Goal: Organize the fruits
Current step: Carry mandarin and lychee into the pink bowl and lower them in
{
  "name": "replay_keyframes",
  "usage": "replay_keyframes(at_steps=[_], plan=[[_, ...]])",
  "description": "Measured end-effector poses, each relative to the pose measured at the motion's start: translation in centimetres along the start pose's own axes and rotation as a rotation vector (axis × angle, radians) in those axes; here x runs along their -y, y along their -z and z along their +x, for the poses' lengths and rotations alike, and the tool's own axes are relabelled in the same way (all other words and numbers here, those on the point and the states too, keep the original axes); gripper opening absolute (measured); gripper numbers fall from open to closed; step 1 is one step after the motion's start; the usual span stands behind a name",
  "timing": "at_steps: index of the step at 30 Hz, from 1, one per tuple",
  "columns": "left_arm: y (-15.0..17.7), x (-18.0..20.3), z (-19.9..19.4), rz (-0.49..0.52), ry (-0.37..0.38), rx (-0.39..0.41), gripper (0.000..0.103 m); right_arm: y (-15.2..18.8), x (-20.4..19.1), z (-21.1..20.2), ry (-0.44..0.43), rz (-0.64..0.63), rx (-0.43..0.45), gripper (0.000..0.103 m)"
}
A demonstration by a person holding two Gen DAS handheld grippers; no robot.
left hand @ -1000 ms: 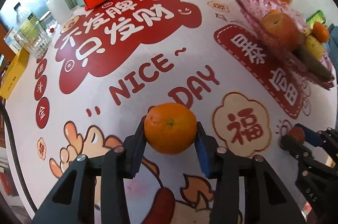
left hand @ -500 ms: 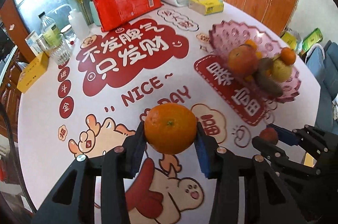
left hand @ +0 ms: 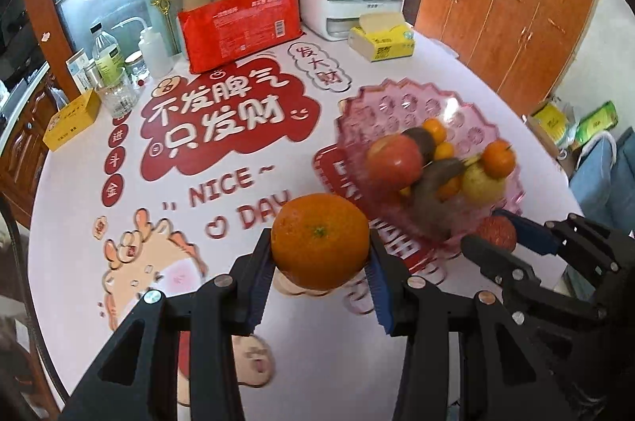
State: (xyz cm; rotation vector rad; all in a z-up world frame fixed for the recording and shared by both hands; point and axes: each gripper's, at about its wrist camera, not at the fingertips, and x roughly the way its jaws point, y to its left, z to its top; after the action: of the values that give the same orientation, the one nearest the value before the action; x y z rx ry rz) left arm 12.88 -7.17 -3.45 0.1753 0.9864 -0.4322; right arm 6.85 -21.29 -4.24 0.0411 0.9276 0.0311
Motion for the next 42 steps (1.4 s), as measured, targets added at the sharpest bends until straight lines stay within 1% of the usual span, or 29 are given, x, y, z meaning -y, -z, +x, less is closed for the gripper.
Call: replay_keyframes(at_steps=[8,12,17,22,27,33,37,42], plan=[[-1.6,5.5,1.4,-0.051,-0.017,0.011,0.042,-0.5,6.8,-0.3,0.001,-0.021,0.022,0.03],[-2.8,7.0,2.0,-0.069,-0.022,0.02,0.042,-1.2,9.2,-0.6,0.01,-0.031,0.05,0.03],[-4.6,8.5,2.6,-0.069,-0.046,0.04,0.042,-3.2,11.9,-0.3,0.002,-0.016,0.077,0.03],[-6.5,9.8,3.4,-0.057,-0.064,0.066,0.042,-5.2,13.1,0.6,0.002,-0.016,0.095,0.03],[-7.9,10.3,5.1,-0.054,-0.075,0.061,0.042,-6.7,14.1,2.3,0.004,0.002,0.08,0.03],[-8.5,10.8,8.0,-0.049,-0.086,0.031,0.042,-7.2,15.2,5.4,-0.001,0.031,0.014,0.031],[-8.5,11.0,9.7,-0.043,-0.096,0.006,0.042,-7.2,15.2,7.0,0.012,0.012,-0.016,0.031],[-8.2,11.0,11.2,-0.04,-0.114,-0.028,0.044,-7.0,15.2,8.4,0.006,-0.007,-0.043,0.031]])
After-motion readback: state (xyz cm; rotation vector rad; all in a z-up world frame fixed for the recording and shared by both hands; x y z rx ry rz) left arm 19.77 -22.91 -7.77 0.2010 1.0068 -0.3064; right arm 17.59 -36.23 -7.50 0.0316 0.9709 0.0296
